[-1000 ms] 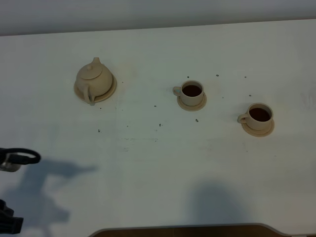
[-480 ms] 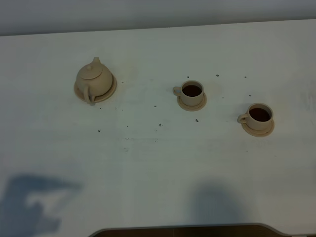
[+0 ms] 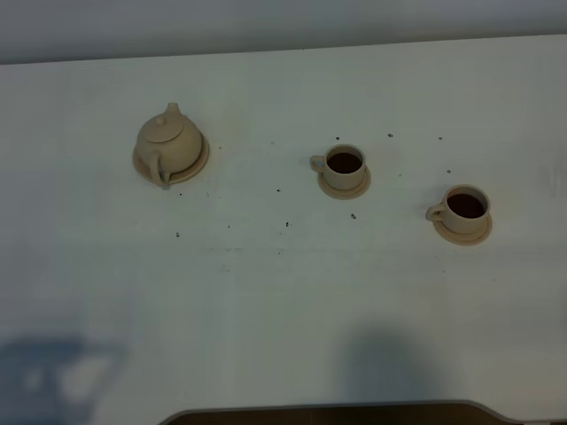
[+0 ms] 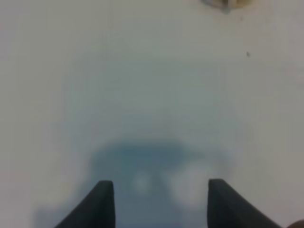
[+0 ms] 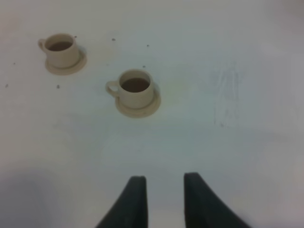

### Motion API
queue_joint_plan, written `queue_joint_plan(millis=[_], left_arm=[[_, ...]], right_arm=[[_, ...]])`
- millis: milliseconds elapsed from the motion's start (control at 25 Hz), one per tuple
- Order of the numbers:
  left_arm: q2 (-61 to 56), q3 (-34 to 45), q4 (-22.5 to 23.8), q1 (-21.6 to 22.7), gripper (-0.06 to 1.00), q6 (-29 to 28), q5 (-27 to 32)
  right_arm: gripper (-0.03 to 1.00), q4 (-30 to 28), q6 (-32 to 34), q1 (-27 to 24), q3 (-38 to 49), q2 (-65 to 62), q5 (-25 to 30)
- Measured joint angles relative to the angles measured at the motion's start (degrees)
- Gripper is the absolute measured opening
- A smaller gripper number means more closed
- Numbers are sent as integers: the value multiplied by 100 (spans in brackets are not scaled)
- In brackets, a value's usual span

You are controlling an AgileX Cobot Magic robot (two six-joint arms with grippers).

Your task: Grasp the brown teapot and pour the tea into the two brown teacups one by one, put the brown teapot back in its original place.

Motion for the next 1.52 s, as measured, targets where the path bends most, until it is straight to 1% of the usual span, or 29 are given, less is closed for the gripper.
queue_joint_plan(millis=[480, 1520], left_arm=[[-1003, 0, 0, 17, 44, 12, 5], [-1008, 6, 0, 17, 44, 84, 5]], right_arm=[[22, 0, 0, 0, 0, 0, 0], [22, 0, 0, 0, 0, 0, 0]])
